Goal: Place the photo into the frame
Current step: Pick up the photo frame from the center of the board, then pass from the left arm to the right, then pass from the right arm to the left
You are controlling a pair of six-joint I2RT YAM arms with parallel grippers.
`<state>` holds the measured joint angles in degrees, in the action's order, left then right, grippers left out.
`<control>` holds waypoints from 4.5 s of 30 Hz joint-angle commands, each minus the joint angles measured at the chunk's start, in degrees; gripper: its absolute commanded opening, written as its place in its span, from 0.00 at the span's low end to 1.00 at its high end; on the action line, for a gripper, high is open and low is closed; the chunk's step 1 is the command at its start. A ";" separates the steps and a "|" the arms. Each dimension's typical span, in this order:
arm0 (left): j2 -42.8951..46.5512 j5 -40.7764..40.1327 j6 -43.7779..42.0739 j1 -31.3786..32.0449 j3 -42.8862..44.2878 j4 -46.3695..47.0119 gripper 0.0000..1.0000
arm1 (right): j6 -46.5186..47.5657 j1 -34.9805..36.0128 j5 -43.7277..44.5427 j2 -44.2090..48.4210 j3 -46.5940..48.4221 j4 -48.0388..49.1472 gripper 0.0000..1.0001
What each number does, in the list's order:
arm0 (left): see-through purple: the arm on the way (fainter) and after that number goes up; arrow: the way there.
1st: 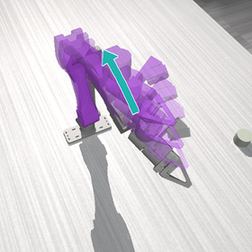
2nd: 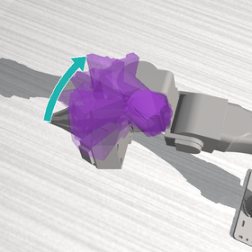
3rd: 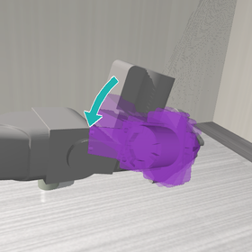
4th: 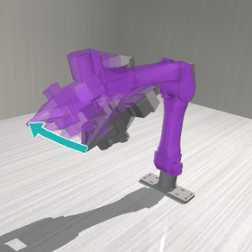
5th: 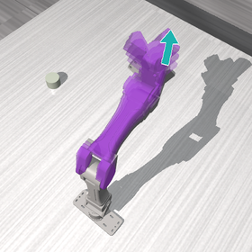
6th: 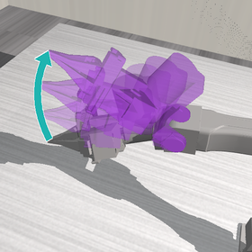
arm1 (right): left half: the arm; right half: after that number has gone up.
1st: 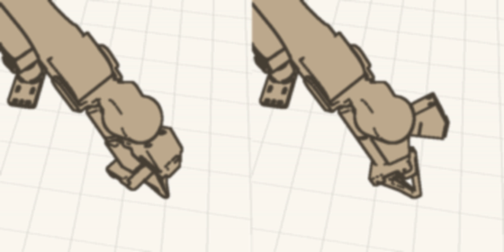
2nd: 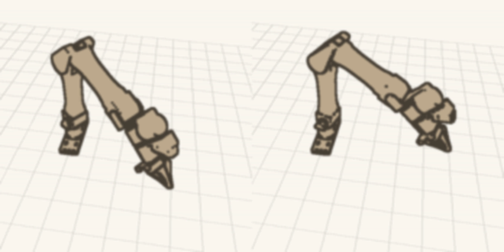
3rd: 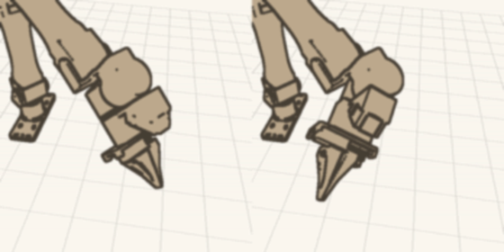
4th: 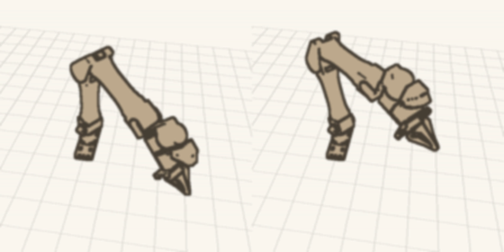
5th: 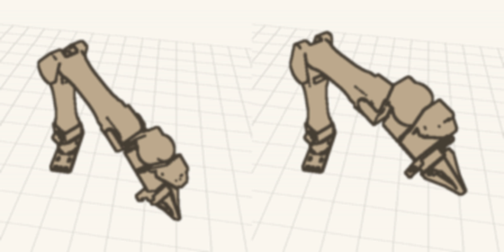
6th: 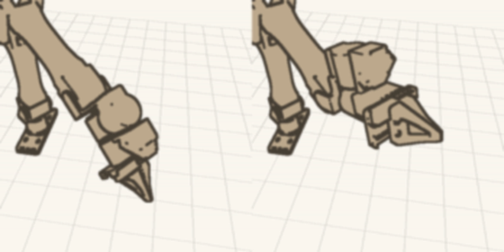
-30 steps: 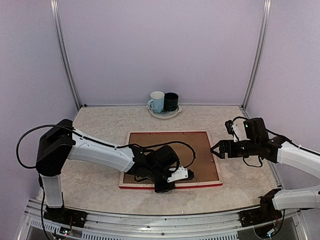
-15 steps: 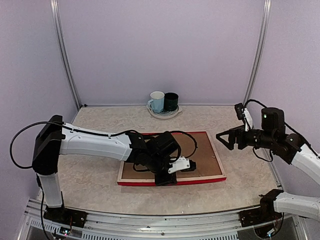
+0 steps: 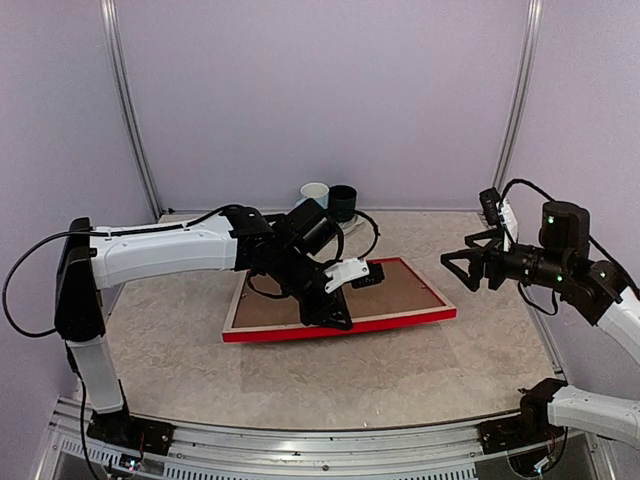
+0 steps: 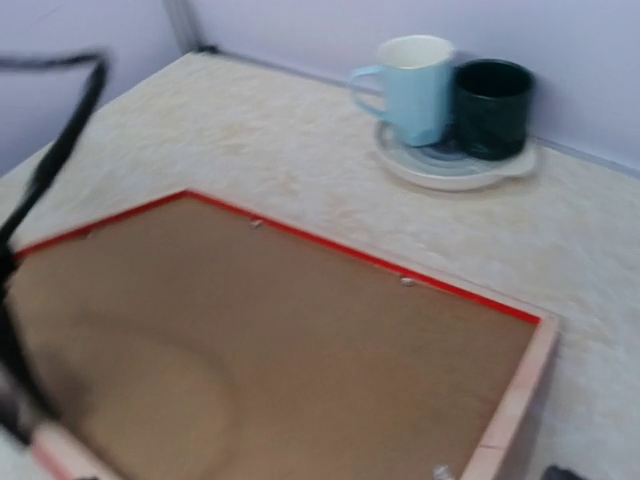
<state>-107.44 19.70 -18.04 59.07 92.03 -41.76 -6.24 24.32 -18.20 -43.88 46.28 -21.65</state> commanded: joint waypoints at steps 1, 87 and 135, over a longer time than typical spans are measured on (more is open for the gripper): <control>2.79 5.48 -0.08 -3.18 4.31 -1.03 0.00 | 8.38 0.20 -10.05 -0.07 2.52 0.23 0.92; 12.20 18.70 6.36 -8.88 -3.90 2.56 0.00 | 56.89 20.44 22.23 -8.30 -3.44 -3.41 0.67; 17.51 -30.15 -7.28 9.06 -1.96 2.63 0.99 | 52.36 20.93 8.09 -10.21 5.49 -12.90 0.00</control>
<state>-88.42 3.36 -19.29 65.06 88.77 -38.54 51.94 44.73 -1.80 -54.96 50.68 -30.63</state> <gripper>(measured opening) 0.988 0.223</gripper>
